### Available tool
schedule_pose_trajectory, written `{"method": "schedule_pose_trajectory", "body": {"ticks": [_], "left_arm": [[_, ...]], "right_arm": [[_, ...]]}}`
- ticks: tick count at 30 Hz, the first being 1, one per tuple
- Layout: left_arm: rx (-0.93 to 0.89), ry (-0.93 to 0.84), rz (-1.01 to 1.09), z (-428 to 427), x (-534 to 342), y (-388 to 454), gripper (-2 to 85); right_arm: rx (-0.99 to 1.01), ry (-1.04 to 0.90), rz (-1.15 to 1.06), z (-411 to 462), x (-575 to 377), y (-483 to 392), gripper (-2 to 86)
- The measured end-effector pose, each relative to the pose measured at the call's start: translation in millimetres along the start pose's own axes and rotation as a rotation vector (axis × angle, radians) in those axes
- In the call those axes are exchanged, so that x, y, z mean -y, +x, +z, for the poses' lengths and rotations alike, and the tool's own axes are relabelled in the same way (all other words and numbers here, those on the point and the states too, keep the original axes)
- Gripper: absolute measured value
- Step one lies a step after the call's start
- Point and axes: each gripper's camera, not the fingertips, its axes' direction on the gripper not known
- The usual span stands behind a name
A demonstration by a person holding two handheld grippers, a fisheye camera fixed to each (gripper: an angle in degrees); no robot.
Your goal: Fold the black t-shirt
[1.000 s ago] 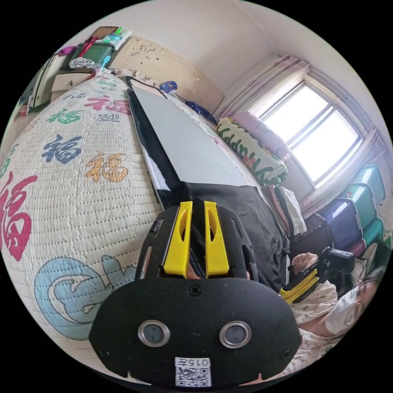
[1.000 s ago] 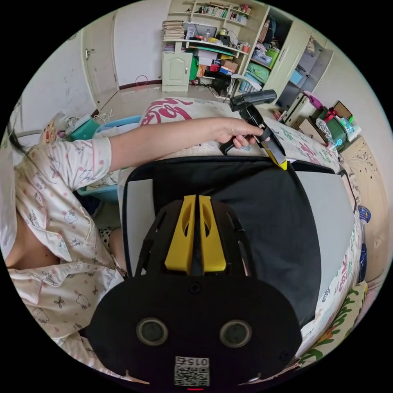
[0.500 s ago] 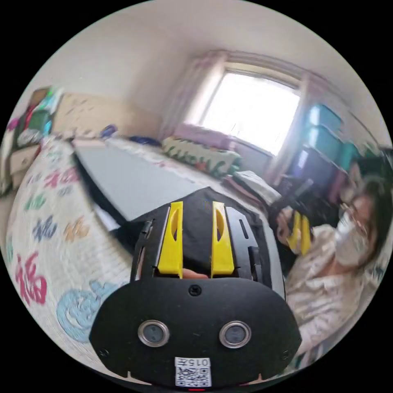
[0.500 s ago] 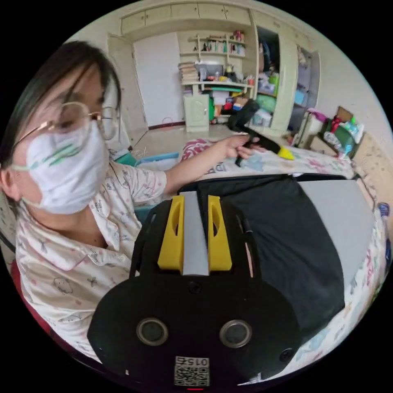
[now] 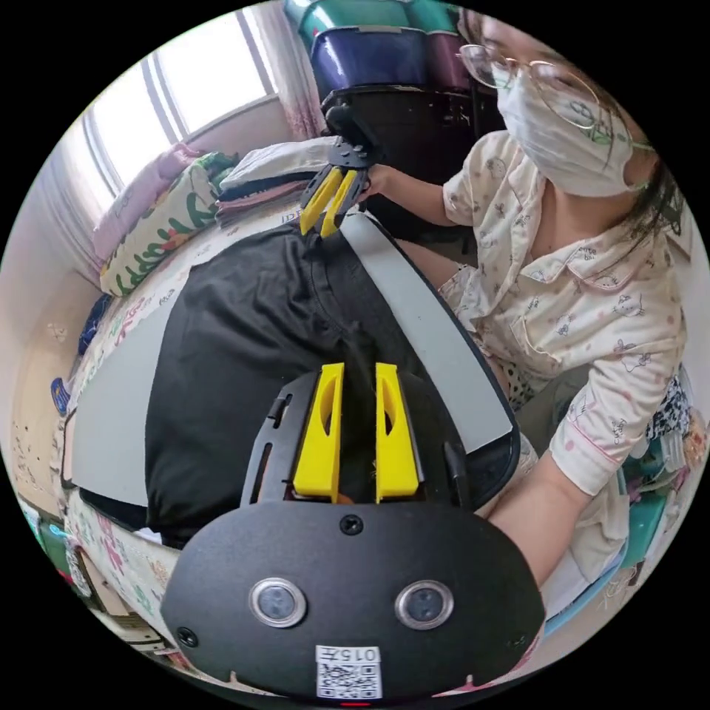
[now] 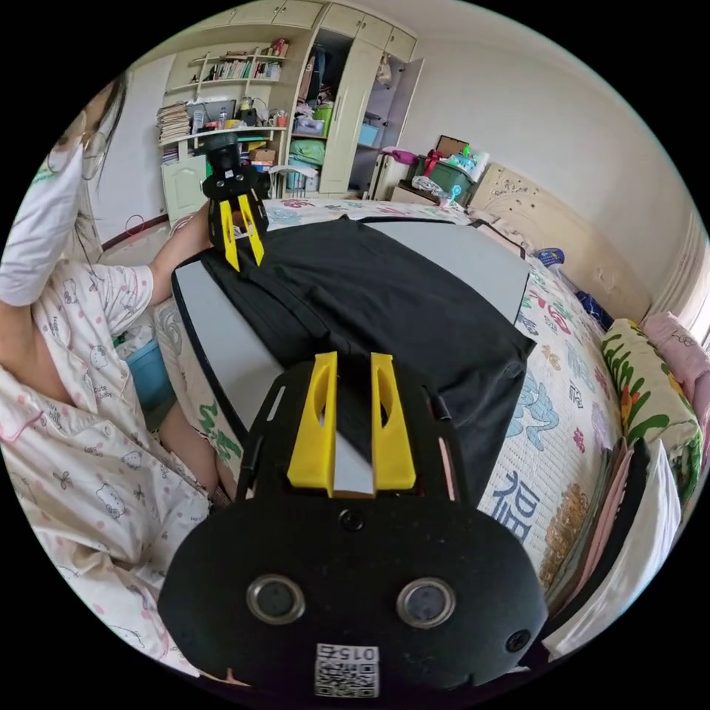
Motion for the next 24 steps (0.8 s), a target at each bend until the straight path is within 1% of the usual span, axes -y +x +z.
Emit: {"method": "schedule_pose_trajectory", "body": {"ticks": [3,5,9,12,14,17,20,22,24], "left_arm": [[-0.109,0.029,-0.059,17.1,-31.7,-15.5,2.7],[-0.164,0.052,-0.071,26.5,-48.1,-20.1,1.6],[-0.112,0.066,-0.028,45.0,-74.5,-3.1,0.8],[-0.074,0.026,0.01,68.5,-86.5,11.2,0.6],[-0.069,0.022,0.016,78.9,-95.3,14.7,0.6],[-0.039,0.012,0.031,94.8,-109.9,23.0,0.6],[0.025,0.01,0.042,106.2,-119.9,36.2,0.6],[0.071,0.031,0.036,108.3,-128.8,44.2,0.5],[0.047,0.117,-0.011,104.9,-148.3,41.3,0.2]], "right_arm": [[0.019,-0.045,0.009,-3.1,3.9,11.3,3.9],[0.019,-0.04,0.02,-12.9,2.2,18.6,3.2],[0.057,0.05,0.089,-58.8,-12.0,45.1,2.1],[0.092,0.061,0.141,-76.1,-20.9,63.3,2.3],[0.095,0.037,0.133,-77.0,-21.0,67.2,2.9],[0.104,0.081,0.137,-98.8,-22.0,78.5,5.1],[0.137,0.147,0.193,-132.3,-33.5,97.9,6.2],[0.114,0.187,0.237,-155.3,-49.0,107.3,6.5],[0.026,0.215,0.298,-187.0,-74.8,116.7,7.1]]}}
